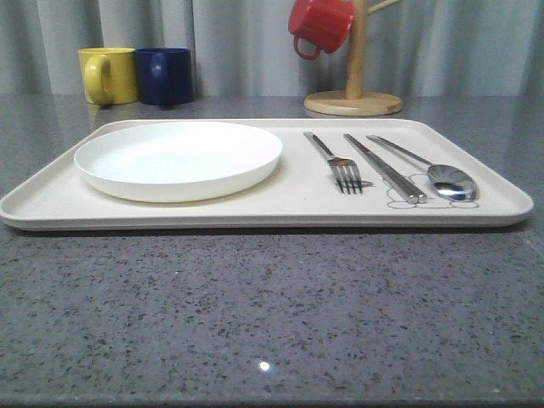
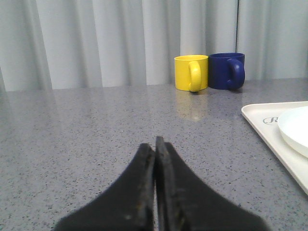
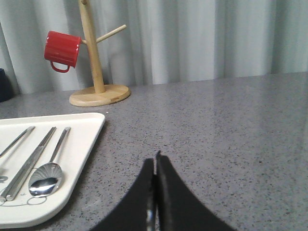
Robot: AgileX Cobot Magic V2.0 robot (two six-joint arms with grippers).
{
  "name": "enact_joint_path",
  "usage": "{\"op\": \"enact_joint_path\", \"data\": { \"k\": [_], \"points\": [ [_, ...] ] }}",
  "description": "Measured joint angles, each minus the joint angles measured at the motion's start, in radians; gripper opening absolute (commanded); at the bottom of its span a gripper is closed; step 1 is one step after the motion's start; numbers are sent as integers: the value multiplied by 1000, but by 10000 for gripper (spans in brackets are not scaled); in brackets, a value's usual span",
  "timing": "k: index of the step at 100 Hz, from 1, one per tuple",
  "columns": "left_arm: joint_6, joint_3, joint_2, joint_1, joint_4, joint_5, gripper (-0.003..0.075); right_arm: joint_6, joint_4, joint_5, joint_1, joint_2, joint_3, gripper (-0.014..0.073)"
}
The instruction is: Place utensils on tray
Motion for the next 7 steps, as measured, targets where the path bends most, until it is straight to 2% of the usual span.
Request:
{"op": "enact_joint_path", "data": {
  "k": [7],
  "points": [
    [0,0,0,0,0,0,-19,0,0,0,0,0,0,-69]
  ]
}}
